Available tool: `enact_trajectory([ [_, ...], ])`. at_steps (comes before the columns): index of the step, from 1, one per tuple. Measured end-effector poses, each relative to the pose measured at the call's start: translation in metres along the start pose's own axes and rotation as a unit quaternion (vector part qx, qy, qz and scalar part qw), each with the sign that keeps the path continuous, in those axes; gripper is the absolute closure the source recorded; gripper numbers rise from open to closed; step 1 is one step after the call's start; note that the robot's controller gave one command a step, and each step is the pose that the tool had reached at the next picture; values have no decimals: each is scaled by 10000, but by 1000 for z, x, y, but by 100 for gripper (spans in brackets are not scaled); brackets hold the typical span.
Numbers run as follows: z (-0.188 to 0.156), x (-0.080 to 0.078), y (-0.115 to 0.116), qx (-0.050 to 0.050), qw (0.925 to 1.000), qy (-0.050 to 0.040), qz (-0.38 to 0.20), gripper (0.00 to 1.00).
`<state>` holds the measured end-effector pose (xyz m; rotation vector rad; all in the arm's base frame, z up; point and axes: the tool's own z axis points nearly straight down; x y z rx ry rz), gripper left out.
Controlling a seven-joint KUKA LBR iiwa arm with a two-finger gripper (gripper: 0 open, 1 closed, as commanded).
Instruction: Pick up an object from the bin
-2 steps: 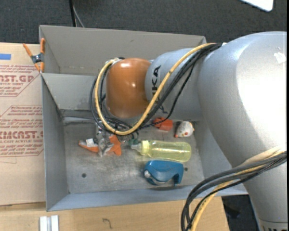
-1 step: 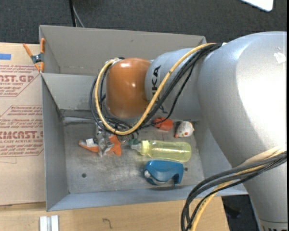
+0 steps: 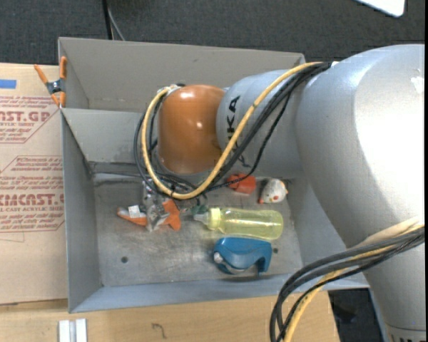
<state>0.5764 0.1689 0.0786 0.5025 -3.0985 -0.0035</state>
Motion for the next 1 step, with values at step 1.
enact_trajectory([
  [1, -21, 2, 0, 3, 10000, 25, 0, 100],
])
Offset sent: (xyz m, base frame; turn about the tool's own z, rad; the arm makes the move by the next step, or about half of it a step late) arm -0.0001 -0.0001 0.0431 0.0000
